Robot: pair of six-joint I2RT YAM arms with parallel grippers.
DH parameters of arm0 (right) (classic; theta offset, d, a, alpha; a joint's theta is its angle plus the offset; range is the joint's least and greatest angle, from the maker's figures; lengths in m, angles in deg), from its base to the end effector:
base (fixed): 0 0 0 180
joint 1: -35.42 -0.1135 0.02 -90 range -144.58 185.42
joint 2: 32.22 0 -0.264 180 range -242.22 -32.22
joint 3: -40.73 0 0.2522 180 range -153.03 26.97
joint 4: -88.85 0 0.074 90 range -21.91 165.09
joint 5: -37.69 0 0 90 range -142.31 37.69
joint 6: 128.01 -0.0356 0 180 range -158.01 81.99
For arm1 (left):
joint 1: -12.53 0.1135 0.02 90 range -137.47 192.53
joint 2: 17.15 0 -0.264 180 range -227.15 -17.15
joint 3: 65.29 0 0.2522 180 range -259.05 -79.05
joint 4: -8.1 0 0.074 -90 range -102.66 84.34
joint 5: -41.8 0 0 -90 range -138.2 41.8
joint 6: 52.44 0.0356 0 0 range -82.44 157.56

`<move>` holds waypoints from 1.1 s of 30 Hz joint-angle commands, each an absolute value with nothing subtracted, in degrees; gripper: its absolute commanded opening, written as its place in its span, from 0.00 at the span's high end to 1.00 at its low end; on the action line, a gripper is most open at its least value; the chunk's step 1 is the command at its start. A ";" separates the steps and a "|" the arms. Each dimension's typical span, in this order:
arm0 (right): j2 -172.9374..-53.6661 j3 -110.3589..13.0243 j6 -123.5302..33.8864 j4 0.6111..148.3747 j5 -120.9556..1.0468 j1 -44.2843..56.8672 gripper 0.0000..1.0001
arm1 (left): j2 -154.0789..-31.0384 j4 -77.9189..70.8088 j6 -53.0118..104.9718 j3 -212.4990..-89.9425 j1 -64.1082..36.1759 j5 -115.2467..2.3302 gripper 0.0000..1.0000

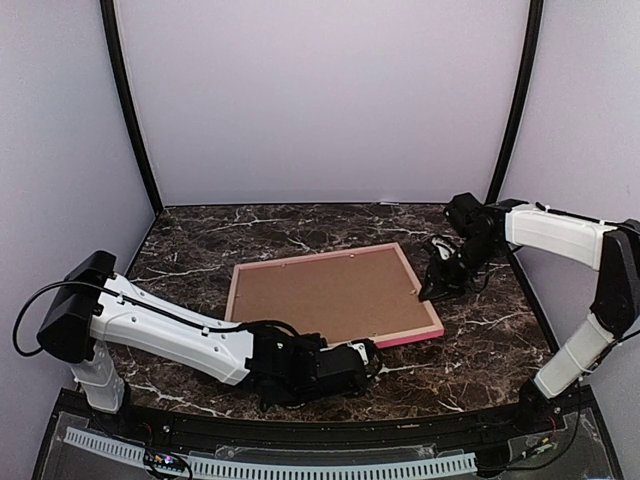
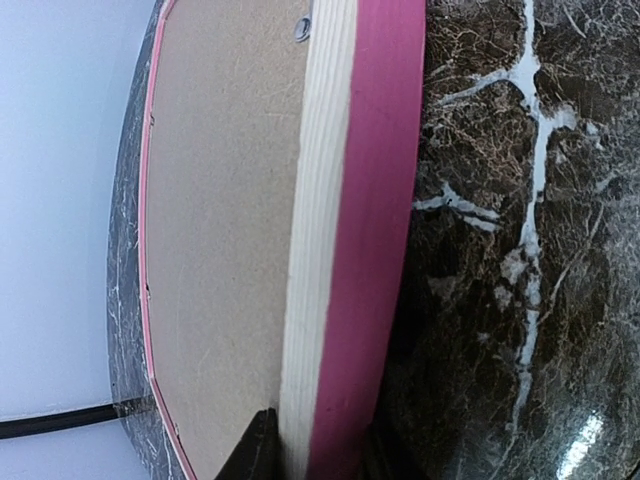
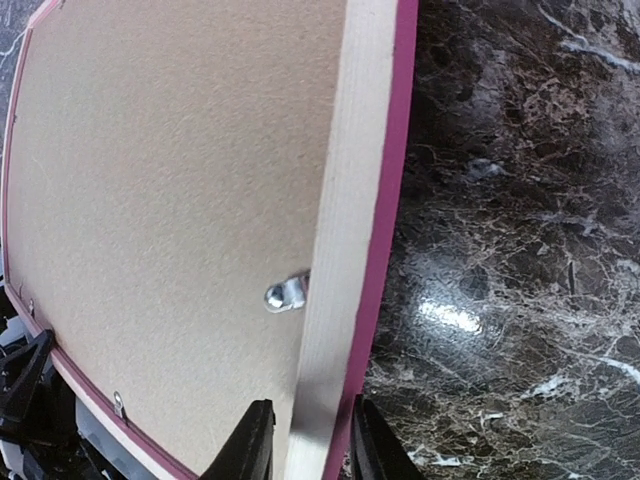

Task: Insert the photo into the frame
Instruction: Pass from the right arm to the left, then turn over the photo frame.

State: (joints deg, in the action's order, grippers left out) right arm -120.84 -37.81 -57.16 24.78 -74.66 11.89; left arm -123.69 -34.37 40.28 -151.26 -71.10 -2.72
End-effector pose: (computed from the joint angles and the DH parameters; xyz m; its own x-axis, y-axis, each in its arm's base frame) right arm 0.2615 0.1286 0.2304 -0.9855 -0.0982 -0.1380 -0.1494 0.8879 0.4352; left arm 0.0670 -0.3710 0.1898 -0.0674 0.9038 -0.4227 0.6649 0.3566 0.6563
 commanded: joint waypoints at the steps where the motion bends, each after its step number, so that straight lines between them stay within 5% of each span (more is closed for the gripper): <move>1: -120.45 -41.88 -55.53 23.88 -77.45 11.96 0.69 | -117.56 -35.63 39.80 -153.40 -70.70 1.92 0.98; 15: -118.33 -55.91 -54.84 16.80 -73.22 14.16 0.59 | -109.89 -41.91 46.87 -162.12 -70.38 2.37 1.00; 33: -118.26 -69.27 -53.07 12.33 -71.22 20.61 0.56 | -108.75 -52.64 38.58 -190.39 -51.93 -30.83 1.00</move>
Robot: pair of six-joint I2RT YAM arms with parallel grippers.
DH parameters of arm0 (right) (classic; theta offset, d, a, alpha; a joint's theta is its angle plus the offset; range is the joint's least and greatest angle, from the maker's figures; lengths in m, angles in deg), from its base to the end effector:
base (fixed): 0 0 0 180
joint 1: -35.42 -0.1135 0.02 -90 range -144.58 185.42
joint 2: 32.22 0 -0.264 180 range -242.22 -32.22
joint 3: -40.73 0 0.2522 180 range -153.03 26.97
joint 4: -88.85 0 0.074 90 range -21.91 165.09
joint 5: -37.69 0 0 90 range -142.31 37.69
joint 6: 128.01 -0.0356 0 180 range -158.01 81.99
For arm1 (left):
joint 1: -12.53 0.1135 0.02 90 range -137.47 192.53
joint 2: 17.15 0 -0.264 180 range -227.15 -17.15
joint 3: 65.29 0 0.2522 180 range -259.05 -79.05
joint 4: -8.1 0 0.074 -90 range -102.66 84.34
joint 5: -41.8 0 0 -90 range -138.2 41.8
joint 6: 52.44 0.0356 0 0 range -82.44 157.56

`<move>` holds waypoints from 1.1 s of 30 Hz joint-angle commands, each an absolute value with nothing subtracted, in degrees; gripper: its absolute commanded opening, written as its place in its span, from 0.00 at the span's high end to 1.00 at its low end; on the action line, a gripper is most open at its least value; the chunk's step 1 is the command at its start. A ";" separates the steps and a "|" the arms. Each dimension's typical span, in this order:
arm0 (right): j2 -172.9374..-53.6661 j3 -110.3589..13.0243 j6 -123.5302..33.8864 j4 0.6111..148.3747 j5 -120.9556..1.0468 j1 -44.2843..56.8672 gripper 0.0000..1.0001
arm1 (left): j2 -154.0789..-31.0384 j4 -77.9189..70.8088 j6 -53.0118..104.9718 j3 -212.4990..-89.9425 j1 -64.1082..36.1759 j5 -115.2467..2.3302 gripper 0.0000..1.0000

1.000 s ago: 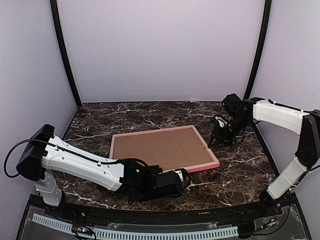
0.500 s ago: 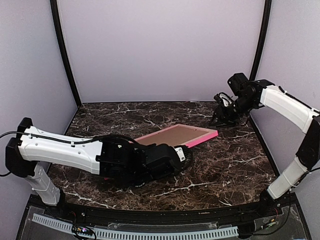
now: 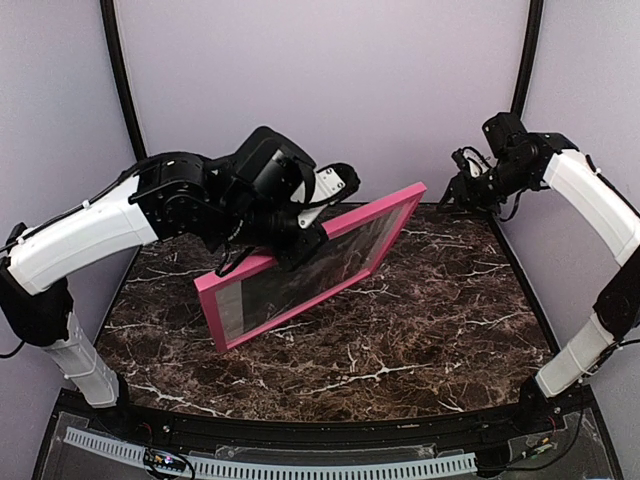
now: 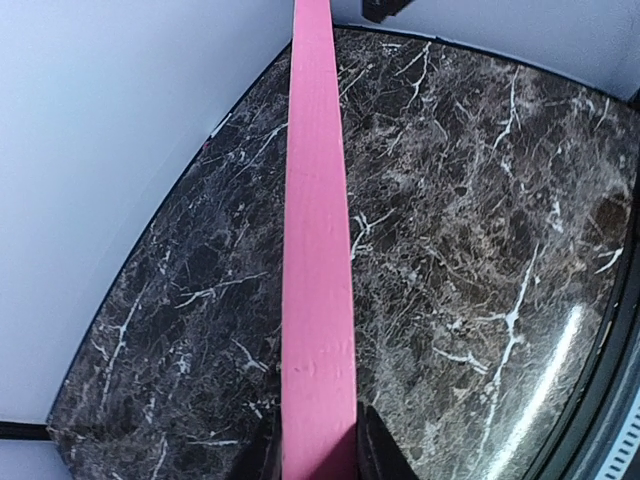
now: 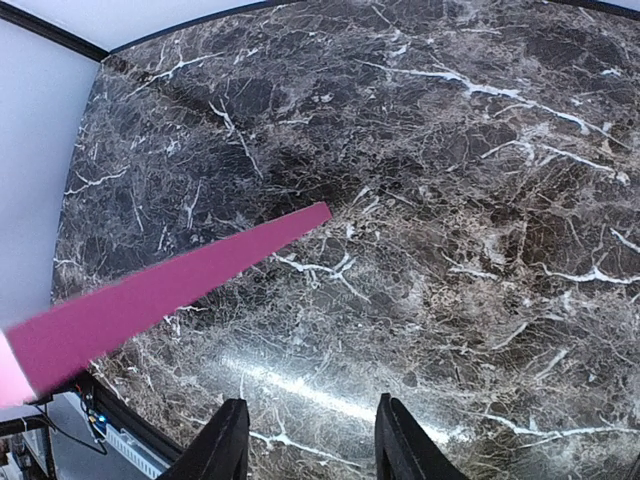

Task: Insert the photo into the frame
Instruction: Turn over the photo frame.

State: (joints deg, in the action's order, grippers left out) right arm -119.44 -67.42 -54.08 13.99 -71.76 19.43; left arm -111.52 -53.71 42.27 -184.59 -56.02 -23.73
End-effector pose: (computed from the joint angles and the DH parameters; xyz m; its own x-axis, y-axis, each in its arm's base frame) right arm 0.2910 0.0957 0.3803 -0.8707 0.0220 -0.4913 -0.2156 0.8808 0.4216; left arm 0.1432 -0.3240 0.4192 -0.1591 0.6093 -0.7768 0.7415 0.5932 0.3134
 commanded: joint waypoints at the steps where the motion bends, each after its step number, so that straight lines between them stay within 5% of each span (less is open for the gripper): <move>1: -118.24 -69.27 -53.04 12.48 -71.21 20.83 0.56 | -109.27 -52.78 38.20 -191.74 -51.12 -32.13 1.00; 13: -118.10 -66.08 -53.16 15.23 -72.63 21.49 0.56 | -110.52 -48.78 20.86 -193.13 -31.80 -50.65 1.00; 19: -117.49 -61.28 -53.34 18.52 -74.61 21.49 0.55 | -106.12 -42.83 15.43 -183.78 -24.81 -54.65 1.00; 33: -117.70 -50.48 -54.98 28.14 -80.02 21.46 0.53 | -106.70 -34.25 15.18 -169.63 -18.57 -69.77 1.00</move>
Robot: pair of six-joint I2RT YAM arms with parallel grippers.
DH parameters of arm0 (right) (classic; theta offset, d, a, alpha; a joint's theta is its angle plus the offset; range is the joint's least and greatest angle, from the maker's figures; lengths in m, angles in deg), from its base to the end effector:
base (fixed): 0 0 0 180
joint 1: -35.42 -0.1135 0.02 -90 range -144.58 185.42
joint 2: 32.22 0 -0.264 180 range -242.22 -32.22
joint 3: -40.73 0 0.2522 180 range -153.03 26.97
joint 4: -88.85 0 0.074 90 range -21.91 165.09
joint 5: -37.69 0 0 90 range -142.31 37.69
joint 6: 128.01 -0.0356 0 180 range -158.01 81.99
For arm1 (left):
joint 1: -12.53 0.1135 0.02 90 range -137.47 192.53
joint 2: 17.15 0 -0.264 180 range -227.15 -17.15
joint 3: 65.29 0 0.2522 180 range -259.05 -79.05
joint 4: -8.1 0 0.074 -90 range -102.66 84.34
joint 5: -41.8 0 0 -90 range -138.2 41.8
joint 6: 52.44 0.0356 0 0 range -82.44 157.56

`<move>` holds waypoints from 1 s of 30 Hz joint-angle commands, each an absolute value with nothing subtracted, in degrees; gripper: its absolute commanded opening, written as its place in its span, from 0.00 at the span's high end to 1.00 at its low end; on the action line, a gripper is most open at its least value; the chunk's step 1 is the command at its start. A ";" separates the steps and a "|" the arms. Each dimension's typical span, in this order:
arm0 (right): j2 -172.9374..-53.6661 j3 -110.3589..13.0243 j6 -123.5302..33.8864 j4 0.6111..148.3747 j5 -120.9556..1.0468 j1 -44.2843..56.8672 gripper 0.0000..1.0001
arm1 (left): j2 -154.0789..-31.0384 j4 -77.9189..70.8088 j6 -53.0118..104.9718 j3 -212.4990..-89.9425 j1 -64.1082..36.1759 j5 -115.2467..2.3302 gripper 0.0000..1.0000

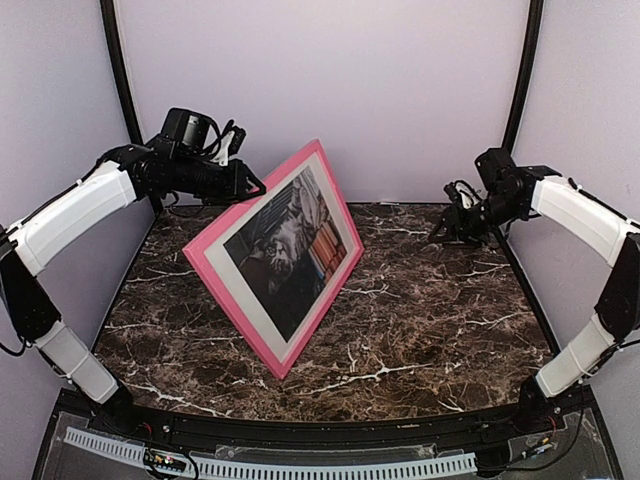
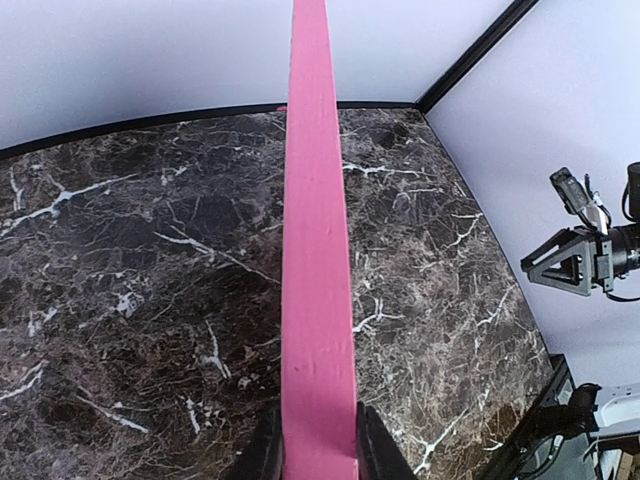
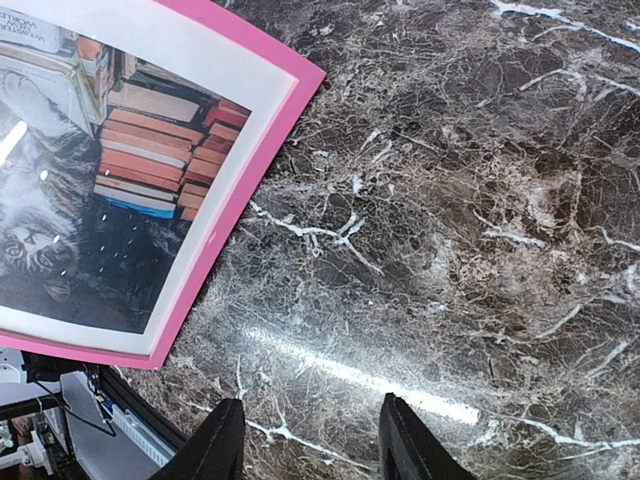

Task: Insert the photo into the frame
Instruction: Turn over the photo frame.

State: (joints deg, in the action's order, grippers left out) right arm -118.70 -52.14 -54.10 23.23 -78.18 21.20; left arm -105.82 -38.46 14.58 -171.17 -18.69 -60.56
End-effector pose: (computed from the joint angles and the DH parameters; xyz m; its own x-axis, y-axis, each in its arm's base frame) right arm 0.2954 0.0909 0.3140 -0.9215 0.0237 -0.3876 -0.1894 0.8439 0.5020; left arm 0.2950 -0.1877 0.3987 -0.6459 -0.0545 -0.7615 0.4494 0.7792 -0.4369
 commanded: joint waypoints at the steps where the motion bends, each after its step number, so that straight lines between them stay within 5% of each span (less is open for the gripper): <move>1: -117.86 -50.14 -55.12 28.66 -80.12 21.47 0.53 | -107.57 -33.84 15.29 -169.47 -18.23 -72.35 1.00; 18: -122.06 -44.33 -58.13 40.54 -73.29 21.47 0.39 | -127.71 -28.79 21.35 -172.16 -17.06 -98.47 1.00; 30: -124.24 -42.64 -57.71 41.66 -67.79 21.51 0.38 | -139.61 -22.66 19.87 -172.68 -15.05 -106.25 0.77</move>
State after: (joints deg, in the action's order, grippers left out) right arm -124.10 -43.27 -57.65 39.60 -70.42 21.20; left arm -137.86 -22.74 16.76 -172.35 -15.30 -107.22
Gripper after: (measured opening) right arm 0.616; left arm 0.215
